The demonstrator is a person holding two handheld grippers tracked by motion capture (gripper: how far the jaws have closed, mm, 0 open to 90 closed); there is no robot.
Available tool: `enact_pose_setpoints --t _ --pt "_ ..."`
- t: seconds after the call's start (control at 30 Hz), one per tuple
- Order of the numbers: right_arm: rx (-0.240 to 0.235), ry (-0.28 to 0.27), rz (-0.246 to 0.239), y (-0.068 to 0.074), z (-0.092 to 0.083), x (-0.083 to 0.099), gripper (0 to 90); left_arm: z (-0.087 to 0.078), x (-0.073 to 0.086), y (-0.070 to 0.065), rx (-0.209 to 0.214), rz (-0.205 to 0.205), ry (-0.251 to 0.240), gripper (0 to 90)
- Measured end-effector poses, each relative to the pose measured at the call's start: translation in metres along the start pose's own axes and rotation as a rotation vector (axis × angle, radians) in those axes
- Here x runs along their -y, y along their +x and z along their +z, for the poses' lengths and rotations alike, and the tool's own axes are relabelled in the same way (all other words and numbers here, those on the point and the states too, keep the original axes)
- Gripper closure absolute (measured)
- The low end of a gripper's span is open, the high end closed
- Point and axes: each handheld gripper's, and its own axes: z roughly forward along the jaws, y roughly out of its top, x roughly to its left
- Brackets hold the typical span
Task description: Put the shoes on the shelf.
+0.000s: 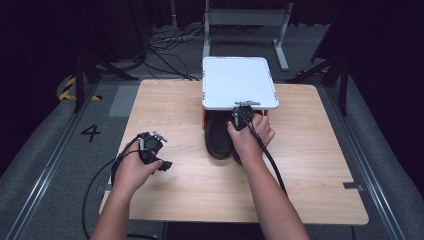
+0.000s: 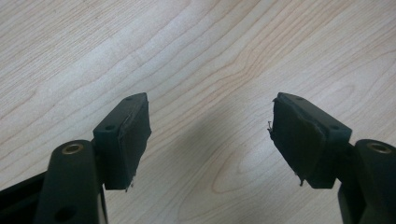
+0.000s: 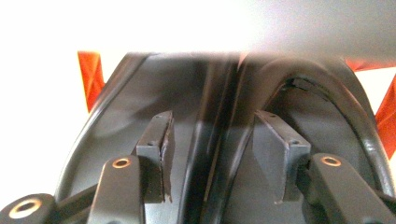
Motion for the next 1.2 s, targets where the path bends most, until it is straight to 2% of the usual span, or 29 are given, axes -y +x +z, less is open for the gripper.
enact_pose_setpoints --t 0.23,0.37,0.43,0.53,0.63,0.67,0.93,0.97,1.03,1.2 --pt "-0.034 -0.041 -0.022 -0.008 -0.019 0.009 47.4 0.001 -0.005 -0.002 0.004 0.009 -0.002 29.0" --pt "-0.066 -0.052 -0.027 -0.019 -0.037 0.015 48.0 0.002 -0.009 -0.005 0.004 0.015 0.0 29.0" --pt "-0.087 -0.031 -0.012 -0.03 -0.048 0.02 47.9 0.002 -0.014 -0.008 0.014 0.028 -0.01 29.0" --pt "-0.101 -0.027 -0.001 -0.038 -0.056 0.023 48.0 0.002 -0.017 -0.011 0.012 0.039 -0.006 29.1" --pt "-0.102 -0.013 -0.012 -0.051 -0.072 0.031 48.0 0.002 -0.023 -0.017 0.017 0.064 -0.014 29.7" --pt "-0.102 -0.013 -0.012 -0.051 -0.072 0.031 48.0 0.002 -0.023 -0.017 0.017 0.064 -0.014 30.1" --pt "-0.103 0.012 -0.044 -0.064 -0.1 0.049 48.1 0.004 -0.035 -0.033 0.061 0.114 -0.027 31.7" --pt "-0.131 0.017 -0.044 -0.068 -0.106 0.054 47.3 0.004 -0.037 -0.035 0.066 0.118 -0.029 32.2" --pt "-0.16 0.016 -0.031 -0.073 -0.112 0.059 46.8 0.006 -0.042 -0.042 0.105 0.138 -0.045 35.3" --pt "-0.154 0.034 -0.042 -0.078 -0.118 0.069 46.7 0.011 -0.048 -0.051 0.12 0.161 -0.051 36.4"
